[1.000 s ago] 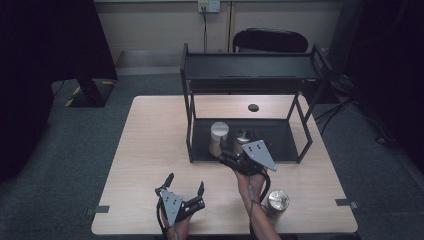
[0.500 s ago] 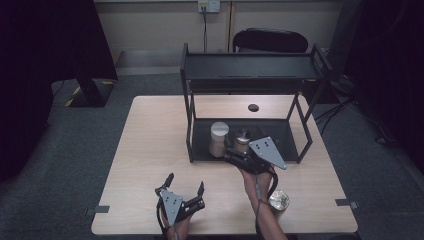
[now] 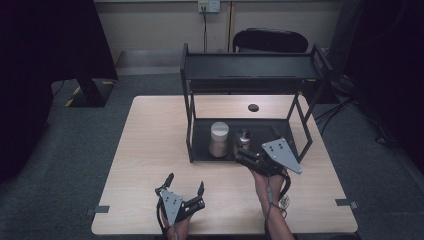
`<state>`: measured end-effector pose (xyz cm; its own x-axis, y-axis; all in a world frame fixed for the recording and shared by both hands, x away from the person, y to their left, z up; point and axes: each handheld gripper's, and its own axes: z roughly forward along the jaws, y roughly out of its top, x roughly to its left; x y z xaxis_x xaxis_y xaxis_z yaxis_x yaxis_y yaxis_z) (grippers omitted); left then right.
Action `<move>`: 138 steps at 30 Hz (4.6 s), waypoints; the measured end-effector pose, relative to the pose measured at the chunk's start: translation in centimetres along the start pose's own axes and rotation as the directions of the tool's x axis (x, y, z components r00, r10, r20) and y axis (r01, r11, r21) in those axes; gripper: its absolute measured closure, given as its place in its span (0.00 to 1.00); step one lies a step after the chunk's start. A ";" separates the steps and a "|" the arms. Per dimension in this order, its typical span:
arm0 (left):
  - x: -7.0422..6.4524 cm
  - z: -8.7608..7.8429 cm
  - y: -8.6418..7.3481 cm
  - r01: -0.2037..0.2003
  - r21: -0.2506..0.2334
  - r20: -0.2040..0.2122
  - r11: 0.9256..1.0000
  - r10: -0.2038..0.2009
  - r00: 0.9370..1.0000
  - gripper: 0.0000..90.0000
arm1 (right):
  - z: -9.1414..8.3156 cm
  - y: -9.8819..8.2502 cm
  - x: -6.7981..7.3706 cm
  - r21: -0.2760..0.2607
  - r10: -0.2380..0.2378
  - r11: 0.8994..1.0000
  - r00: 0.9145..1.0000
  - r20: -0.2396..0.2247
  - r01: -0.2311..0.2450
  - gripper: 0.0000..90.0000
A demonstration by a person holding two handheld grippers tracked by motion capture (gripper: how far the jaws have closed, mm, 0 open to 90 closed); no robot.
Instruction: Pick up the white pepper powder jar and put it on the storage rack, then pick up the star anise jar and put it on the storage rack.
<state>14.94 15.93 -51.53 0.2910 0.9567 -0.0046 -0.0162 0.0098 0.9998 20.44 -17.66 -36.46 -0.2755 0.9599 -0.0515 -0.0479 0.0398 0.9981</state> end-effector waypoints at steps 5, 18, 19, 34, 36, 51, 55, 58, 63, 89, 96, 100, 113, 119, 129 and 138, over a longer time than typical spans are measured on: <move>0.0 0.0 0.0 0.000 0.000 -0.001 1.000 0.000 1.000 0.00 | -0.5 0.2 -1.0 -0.003 0.006 1.000 1.000 0.008 -0.006 0.00; 0.0 0.0 0.0 0.000 0.000 -0.001 1.000 0.000 1.000 0.00 | -2.6 0.0 -3.4 -0.035 0.028 0.999 0.997 0.069 -0.026 0.00; 0.0 0.0 0.0 0.000 0.000 -0.001 1.000 0.000 1.000 0.00 | -2.8 -0.1 -3.6 -0.037 0.031 0.999 0.997 0.071 -0.029 0.00; -0.1 0.0 0.0 0.000 0.000 -0.003 1.000 0.000 1.000 0.00 | -4.8 -1.7 -5.5 -0.047 0.057 0.998 0.990 0.132 -0.051 0.00; -0.1 0.0 0.0 0.000 0.000 -0.003 1.000 0.000 1.000 0.00 | -5.1 -1.9 -5.6 -0.056 0.064 0.997 0.988 0.137 -0.057 0.00; -0.1 0.0 0.0 0.000 0.000 -0.004 1.000 0.000 1.000 0.00 | -6.1 -3.5 -6.5 -0.057 0.059 0.997 0.984 0.167 -0.051 0.00; -0.1 0.0 0.0 0.000 0.000 -0.004 1.000 0.000 1.000 0.00 | -6.3 -4.2 -6.7 -0.050 0.051 0.998 0.984 0.174 -0.043 0.00; -0.1 0.0 0.0 0.000 0.000 -0.004 1.000 0.000 1.000 0.00 | -6.6 -4.7 -6.9 -0.044 0.062 0.998 0.982 0.179 -0.055 0.00; -0.1 0.0 0.0 0.000 0.000 -0.004 1.000 0.000 1.000 0.00 | -6.9 -5.6 -6.9 -0.041 0.074 0.997 0.978 0.193 -0.067 0.00; -0.1 0.0 0.0 0.000 0.000 -0.004 1.000 0.000 1.000 0.00 | -6.7 -9.3 -7.7 0.005 0.092 0.995 0.963 0.255 -0.096 0.00; -0.1 0.0 0.0 0.000 -0.001 -0.004 1.000 0.000 1.000 0.00 | -6.5 -10.5 -7.8 0.030 0.081 0.995 0.959 0.271 -0.092 0.00; -0.1 0.0 0.0 0.000 -0.001 -0.004 1.000 0.000 1.000 0.00 | -6.4 -11.0 -7.9 0.041 0.082 0.994 0.956 0.281 -0.098 0.00; -0.1 0.0 0.0 0.000 -0.001 -0.004 1.000 0.000 1.000 0.00 | -6.0 -12.7 -7.8 0.086 0.067 0.991 0.943 0.325 -0.100 0.00; -0.1 0.0 0.0 0.000 0.000 -0.003 1.000 0.000 1.000 0.00 | -6.2 -13.6 -7.7 0.073 0.062 0.993 0.944 0.324 -0.091 0.00; -0.1 0.0 0.0 0.000 -0.001 -0.004 1.000 0.000 1.000 0.00 | -6.2 -13.8 -7.5 0.076 0.049 0.994 0.945 0.323 -0.077 0.00; -0.1 0.0 0.0 0.000 0.000 -0.004 1.000 0.000 1.000 0.00 | -6.3 -13.2 -8.2 0.074 0.090 0.990 0.950 0.300 -0.118 0.00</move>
<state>14.91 15.86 -51.53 0.2877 0.9577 -0.0048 -0.0165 0.0099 0.9998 17.25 -27.77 -49.48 0.0224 0.9984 0.0518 0.0561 -0.0530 0.9970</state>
